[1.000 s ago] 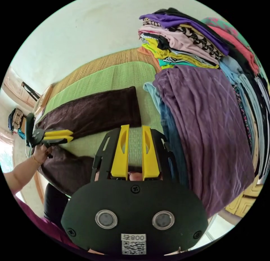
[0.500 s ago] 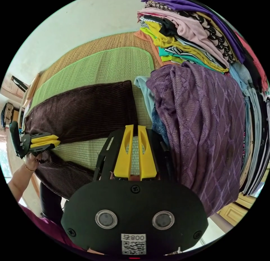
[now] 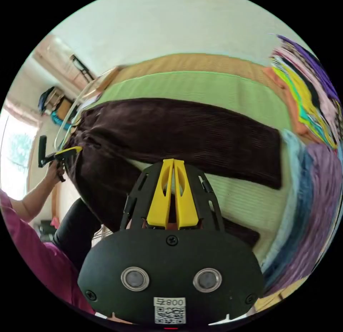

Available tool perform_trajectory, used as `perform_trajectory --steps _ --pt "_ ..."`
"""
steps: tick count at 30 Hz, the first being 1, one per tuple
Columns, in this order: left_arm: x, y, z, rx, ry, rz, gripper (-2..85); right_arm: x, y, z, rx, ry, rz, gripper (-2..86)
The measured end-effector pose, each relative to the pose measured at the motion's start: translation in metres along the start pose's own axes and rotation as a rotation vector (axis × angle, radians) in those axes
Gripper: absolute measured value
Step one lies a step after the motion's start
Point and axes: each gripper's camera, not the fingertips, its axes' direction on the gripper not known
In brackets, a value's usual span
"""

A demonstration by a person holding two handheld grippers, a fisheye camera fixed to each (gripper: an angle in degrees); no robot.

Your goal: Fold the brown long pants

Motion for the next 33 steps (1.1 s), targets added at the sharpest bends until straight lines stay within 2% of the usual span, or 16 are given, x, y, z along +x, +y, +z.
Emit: perform_trajectory --steps 3,5,7,10,15,16,18,28,33 --pt "-0.057 0.057 0.013 -0.047 -0.109 -0.129 0.2 -0.106 -0.046 0.029 -0.025 -0.115 -0.139 0.0" --pt "-0.089 0.098 0.028 -0.015 -0.032 -0.187 0.1 -0.169 -0.067 0.047 -0.062 -0.178 -0.225 0.0" --pt "-0.104 0.116 0.036 -0.021 0.010 -0.213 0.1 -0.229 -0.083 0.066 -0.110 -0.174 -0.298 0.0" --pt "-0.123 0.139 0.036 0.029 -0.044 -0.176 0.1 -0.310 -0.104 0.092 -0.181 -0.193 -0.398 0.1" --pt "-0.191 0.183 0.047 0.032 -0.131 -0.249 0.0 -0.413 -0.130 0.131 -0.313 -0.137 -0.513 0.2" --pt "-0.205 0.199 0.060 -0.023 -0.138 -0.251 0.0 -0.421 -0.132 0.135 -0.326 -0.114 -0.517 0.2" --pt "-0.218 0.224 0.070 0.008 -0.081 -0.248 0.0 -0.443 -0.141 0.129 -0.304 -0.077 -0.522 0.2" --pt "-0.261 0.316 0.119 -0.014 -0.008 -0.204 0.0 -0.501 -0.183 0.105 -0.389 -0.159 -0.512 0.2" --pt "-0.276 0.322 0.133 0.099 0.014 -0.162 0.0 -0.510 -0.264 0.047 -0.207 -0.233 -0.459 0.1"
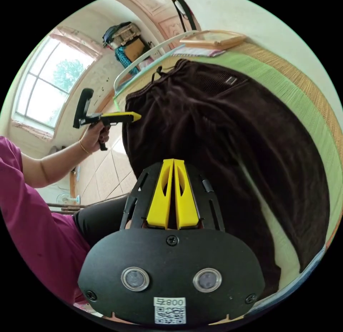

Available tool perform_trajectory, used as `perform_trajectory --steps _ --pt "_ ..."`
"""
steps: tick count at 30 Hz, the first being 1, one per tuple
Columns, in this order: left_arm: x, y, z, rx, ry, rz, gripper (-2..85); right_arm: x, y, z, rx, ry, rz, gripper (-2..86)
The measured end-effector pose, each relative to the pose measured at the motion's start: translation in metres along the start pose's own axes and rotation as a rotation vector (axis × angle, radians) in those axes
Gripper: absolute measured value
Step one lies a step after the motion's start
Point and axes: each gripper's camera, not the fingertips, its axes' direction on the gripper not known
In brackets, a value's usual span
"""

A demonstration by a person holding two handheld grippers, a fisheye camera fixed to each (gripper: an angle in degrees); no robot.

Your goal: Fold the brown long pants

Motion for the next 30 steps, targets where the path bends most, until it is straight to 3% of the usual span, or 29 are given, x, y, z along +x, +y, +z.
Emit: perform_trajectory --steps 5,9,16,24,30 --pt "-0.027 0.003 0.046 -0.035 -0.082 0.007 0.0 0.031 -0.091 -0.021 0.100 0.124 0.025 0.1" --pt "-0.045 0.024 0.070 -0.019 -0.096 0.030 0.0 0.055 -0.153 0.037 -0.063 0.181 0.027 0.1" --pt "-0.072 0.039 0.107 -0.023 -0.066 0.043 0.0 0.073 -0.192 0.037 -0.049 0.257 -0.007 0.0" --pt "-0.101 0.041 0.128 0.046 0.046 -0.034 0.0 0.051 -0.193 0.015 0.004 0.175 0.008 0.1" --pt "-0.132 0.028 0.153 0.004 -0.142 -0.062 0.1 0.058 -0.193 0.024 -0.015 0.153 0.056 0.1"
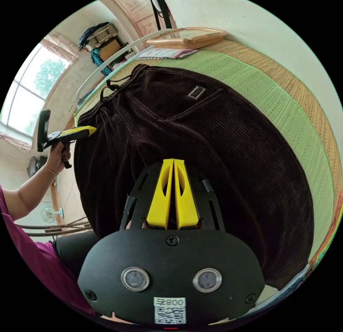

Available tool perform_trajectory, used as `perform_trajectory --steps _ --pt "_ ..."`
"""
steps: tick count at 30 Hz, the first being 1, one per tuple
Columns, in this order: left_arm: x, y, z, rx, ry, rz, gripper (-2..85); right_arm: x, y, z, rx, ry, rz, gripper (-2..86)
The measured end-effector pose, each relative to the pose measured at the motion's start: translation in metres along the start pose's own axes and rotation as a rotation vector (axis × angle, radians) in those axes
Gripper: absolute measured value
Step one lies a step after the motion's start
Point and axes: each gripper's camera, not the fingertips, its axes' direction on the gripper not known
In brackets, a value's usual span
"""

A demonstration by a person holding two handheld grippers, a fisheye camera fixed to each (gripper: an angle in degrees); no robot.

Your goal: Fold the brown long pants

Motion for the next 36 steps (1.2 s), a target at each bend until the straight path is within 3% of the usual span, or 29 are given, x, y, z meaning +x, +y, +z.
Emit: perform_trajectory --steps 2,6,12,24,31,36 --pt "-0.010 0.000 0.007 0.008 0.056 -0.034 0.1 -0.004 0.000 -0.015 0.061 0.026 0.006 0.1" --pt "-0.004 0.006 0.019 0.012 -0.015 0.004 0.1 -0.038 0.010 -0.037 0.174 -0.022 -0.046 0.1" --pt "-0.007 0.003 0.037 0.010 0.000 -0.006 0.1 -0.068 0.024 0.036 -0.029 -0.099 -0.081 0.1" --pt "0.002 -0.049 0.070 0.022 0.074 -0.023 0.5 -0.024 0.027 0.051 -0.021 -0.245 0.016 0.2" --pt "0.032 -0.150 0.056 0.221 0.161 0.117 4.2 -0.009 0.028 0.037 0.016 -0.241 -0.012 0.4" --pt "0.056 -0.264 0.084 0.166 0.125 0.253 7.2 0.018 0.032 0.020 0.068 -0.235 0.023 1.5"
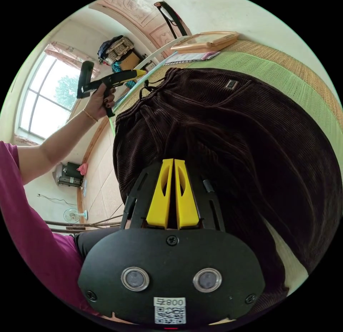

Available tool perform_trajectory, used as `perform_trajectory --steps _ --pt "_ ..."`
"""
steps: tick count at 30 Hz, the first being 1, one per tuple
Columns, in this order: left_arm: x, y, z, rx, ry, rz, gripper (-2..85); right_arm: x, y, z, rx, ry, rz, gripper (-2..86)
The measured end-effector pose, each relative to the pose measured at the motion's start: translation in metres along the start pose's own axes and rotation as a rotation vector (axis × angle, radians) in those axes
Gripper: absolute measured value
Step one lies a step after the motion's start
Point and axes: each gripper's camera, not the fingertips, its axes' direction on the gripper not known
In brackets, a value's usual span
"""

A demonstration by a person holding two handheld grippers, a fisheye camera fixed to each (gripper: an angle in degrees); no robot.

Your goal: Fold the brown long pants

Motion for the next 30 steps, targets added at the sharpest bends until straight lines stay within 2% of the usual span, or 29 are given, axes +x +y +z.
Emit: perform_trajectory --steps 5,8,13,15,24,30 --pt "-0.003 -0.119 0.073 -0.189 -0.081 0.101 9.4 0.030 -0.008 -0.025 0.045 0.064 0.028 3.6" --pt "0.000 -0.169 0.115 -0.331 -0.221 0.160 10.3 0.053 -0.020 -0.041 0.068 0.137 0.039 5.8" --pt "0.010 -0.226 0.171 -0.525 -0.296 0.273 11.4 0.087 -0.056 -0.067 0.098 0.261 0.006 6.5" --pt "0.015 -0.242 0.184 -0.546 -0.315 0.312 11.3 0.104 -0.083 -0.069 0.078 0.366 -0.017 6.6" --pt "0.018 -0.300 0.197 -0.522 -0.249 0.350 10.6 0.152 -0.187 -0.035 -0.056 0.477 -0.104 7.8" --pt "0.027 -0.331 0.198 -0.528 -0.269 0.407 9.9 0.175 -0.207 -0.017 -0.129 0.504 -0.132 8.4"
